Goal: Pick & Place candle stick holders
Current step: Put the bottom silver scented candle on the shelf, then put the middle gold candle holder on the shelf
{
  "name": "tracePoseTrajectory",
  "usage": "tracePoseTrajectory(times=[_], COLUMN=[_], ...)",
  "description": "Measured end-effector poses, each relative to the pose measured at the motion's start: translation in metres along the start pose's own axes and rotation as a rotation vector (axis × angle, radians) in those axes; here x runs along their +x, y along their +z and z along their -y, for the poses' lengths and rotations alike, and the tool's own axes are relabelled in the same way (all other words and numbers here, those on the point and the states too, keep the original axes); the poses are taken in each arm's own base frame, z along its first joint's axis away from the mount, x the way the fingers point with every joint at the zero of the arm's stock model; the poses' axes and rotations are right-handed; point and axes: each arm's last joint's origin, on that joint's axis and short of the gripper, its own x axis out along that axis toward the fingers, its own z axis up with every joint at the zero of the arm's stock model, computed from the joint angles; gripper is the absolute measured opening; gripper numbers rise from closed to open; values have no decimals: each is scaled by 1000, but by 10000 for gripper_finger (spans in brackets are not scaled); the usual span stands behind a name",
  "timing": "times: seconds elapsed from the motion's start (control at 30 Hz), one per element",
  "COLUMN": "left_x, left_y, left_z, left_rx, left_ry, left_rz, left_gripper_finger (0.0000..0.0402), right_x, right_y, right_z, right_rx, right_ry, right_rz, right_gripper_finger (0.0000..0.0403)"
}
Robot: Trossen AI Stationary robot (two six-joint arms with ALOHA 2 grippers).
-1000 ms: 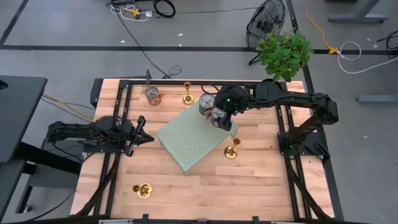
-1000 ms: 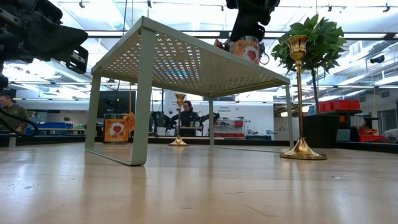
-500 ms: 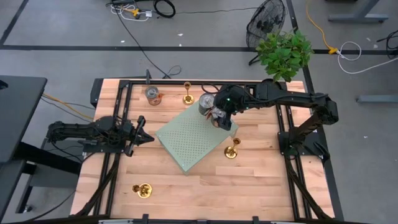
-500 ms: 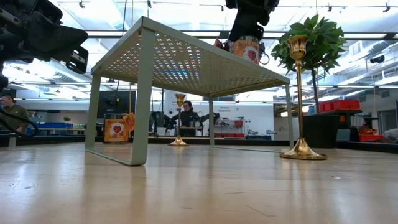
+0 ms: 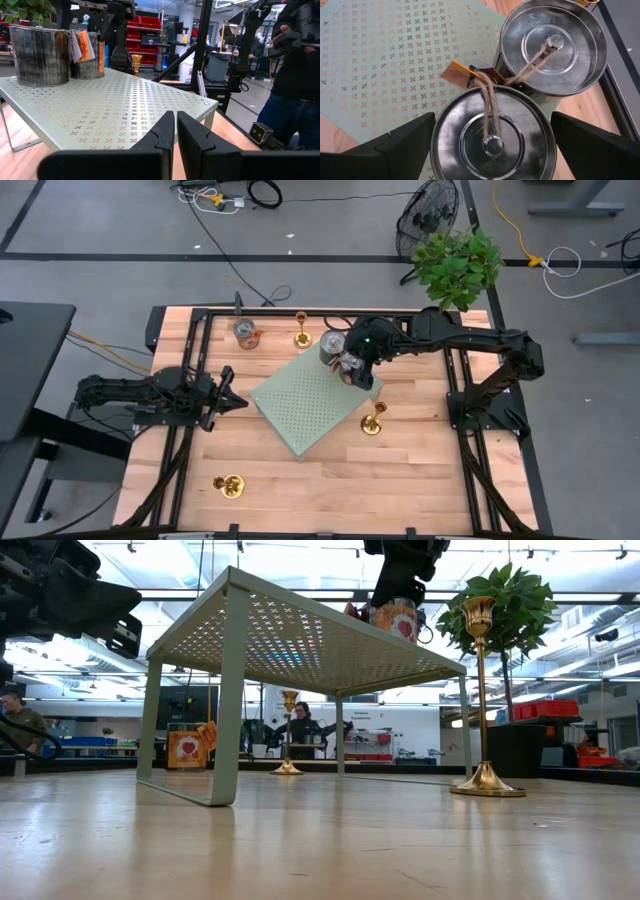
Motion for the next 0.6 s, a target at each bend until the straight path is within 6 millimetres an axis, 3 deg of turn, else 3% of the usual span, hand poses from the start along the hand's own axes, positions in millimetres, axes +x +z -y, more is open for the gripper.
tracePoseTrajectory(times=[0.2,0.6], left_x=[0,0], left_y=[0,0], left_z=[0,0], left_rx=[0,0], left_ry=[0,0], left_rz=[0,0], left_gripper_finger=[25,25], right_x=[-5,-43], right_y=[-1,-4], right_z=[0,2], right_rx=[14,28], right_ry=[1,9], right_rz=[14,125], right_gripper_finger=[400,400])
